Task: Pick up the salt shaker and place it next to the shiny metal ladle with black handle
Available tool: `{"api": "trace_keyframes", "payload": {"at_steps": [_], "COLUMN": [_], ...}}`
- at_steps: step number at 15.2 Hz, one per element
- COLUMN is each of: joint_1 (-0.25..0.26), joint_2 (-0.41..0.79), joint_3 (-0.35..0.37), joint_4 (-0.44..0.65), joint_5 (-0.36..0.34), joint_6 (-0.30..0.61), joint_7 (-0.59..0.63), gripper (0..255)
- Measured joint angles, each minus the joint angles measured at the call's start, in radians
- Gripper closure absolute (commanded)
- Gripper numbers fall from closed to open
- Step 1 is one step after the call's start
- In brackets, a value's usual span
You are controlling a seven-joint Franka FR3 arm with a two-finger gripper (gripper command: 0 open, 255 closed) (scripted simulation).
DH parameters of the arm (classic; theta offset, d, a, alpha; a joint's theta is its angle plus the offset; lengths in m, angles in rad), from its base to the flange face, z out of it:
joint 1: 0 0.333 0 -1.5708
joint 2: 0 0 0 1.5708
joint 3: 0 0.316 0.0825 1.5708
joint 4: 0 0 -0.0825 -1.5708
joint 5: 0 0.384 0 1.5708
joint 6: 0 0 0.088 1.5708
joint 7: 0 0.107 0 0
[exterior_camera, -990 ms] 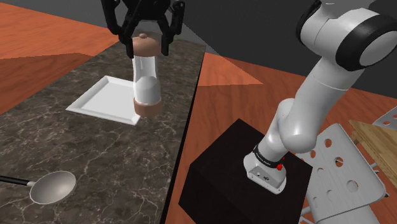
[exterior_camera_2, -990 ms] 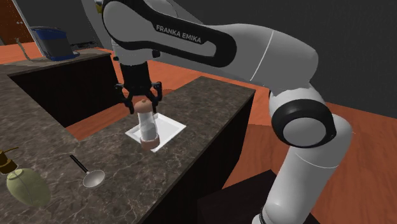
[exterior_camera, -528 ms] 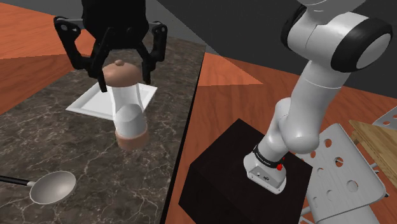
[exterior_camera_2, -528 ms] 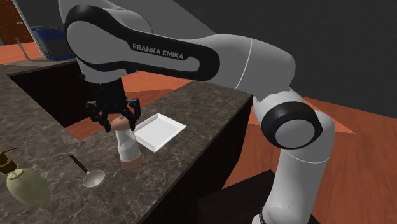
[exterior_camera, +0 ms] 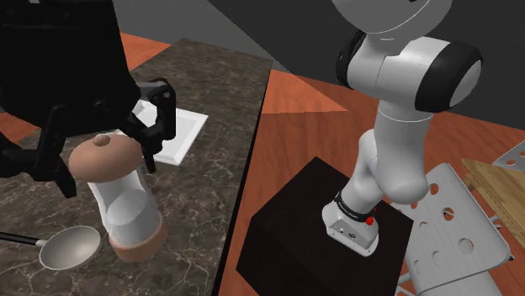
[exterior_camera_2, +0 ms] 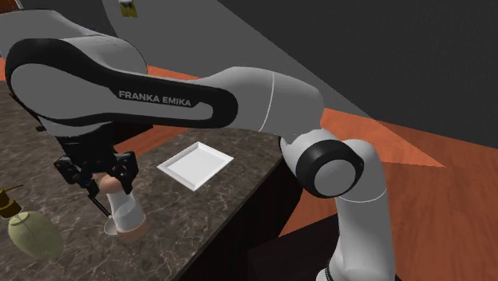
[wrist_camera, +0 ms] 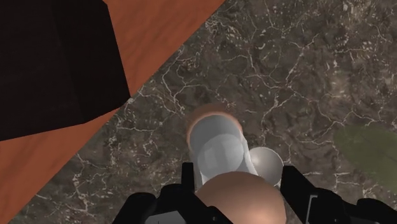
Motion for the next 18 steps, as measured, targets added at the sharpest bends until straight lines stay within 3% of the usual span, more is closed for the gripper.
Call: {"api": "trace_keyframes", "payload": {"at_steps": [3, 18], "joint_1": [0.109, 0.003], "joint_2": [0.117, -0.001], "joint_3": [-0.003, 0.011], "joint_4": [0.157, -0.249], "joint_5": [-0.063, 0.001], "joint_6": [-0.043, 0.243], "joint_7": [0.055, 0.056], "gripper": [255, 255]}}
